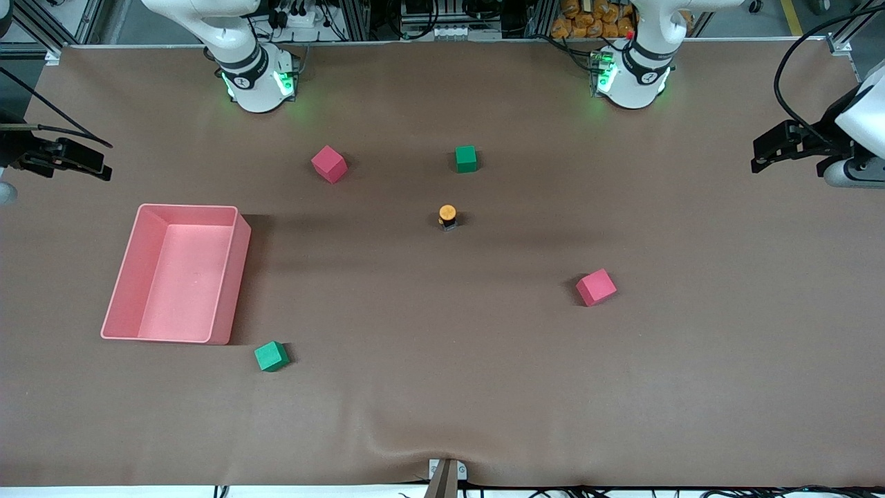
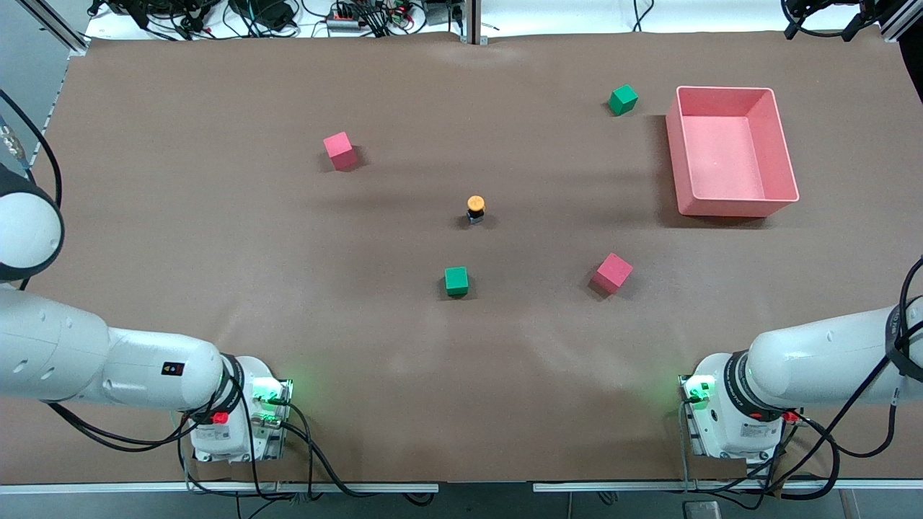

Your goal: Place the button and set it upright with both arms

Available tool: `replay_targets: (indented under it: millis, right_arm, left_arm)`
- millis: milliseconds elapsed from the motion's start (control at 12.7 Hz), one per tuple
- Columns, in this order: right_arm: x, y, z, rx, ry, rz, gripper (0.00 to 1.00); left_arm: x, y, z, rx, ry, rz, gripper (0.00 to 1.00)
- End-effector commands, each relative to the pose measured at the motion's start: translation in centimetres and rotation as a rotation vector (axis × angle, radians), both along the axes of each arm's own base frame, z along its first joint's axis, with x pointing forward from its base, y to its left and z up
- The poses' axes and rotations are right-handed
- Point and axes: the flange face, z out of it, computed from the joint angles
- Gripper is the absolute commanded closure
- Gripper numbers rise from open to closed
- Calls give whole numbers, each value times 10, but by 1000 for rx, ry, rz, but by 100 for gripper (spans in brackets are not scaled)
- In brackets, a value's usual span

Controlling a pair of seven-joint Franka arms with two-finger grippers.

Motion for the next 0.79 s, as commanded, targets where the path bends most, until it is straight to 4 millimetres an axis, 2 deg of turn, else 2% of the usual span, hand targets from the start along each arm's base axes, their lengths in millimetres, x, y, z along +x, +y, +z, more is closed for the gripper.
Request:
replay_targets:
  millis: [0, 472, 708]
  right_arm:
    - [-2, 1, 2, -1, 2, -9, 0]
    - [-3, 0, 0, 0, 8, -10, 0]
    - [-2, 2, 0, -1, 5, -7, 0]
  left_arm:
    - [7, 4, 6, -15, -35, 15, 0]
    - [9, 6, 4, -14, -38, 109, 0]
    - [9, 7, 5, -15, -40, 91, 0]
